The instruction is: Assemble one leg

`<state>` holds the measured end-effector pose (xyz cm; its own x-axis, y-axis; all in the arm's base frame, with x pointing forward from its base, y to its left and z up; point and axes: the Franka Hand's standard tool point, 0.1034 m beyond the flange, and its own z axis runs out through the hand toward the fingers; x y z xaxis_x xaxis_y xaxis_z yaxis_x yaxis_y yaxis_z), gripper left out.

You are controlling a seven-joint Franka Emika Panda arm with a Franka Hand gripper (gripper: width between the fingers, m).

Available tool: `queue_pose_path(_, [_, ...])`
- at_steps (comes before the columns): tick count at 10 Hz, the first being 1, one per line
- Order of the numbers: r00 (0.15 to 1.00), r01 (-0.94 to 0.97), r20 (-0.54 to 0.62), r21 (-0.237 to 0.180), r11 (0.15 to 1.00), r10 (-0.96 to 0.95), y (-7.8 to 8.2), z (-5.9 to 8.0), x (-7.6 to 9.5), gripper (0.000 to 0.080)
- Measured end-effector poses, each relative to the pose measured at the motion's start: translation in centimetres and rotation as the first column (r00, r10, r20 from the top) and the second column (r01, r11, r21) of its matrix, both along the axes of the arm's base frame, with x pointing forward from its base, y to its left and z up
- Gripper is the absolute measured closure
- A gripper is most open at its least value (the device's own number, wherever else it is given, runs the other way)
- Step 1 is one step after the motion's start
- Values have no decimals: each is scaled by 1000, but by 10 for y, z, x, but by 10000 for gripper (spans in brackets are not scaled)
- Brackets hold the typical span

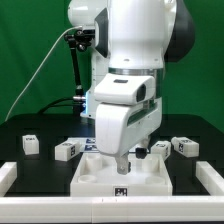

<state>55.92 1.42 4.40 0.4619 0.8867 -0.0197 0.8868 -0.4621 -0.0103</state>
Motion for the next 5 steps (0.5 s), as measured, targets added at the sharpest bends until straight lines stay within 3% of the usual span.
queue_pose_path(5, [1000, -7, -5, -1, 1000, 7, -2, 0, -1, 150])
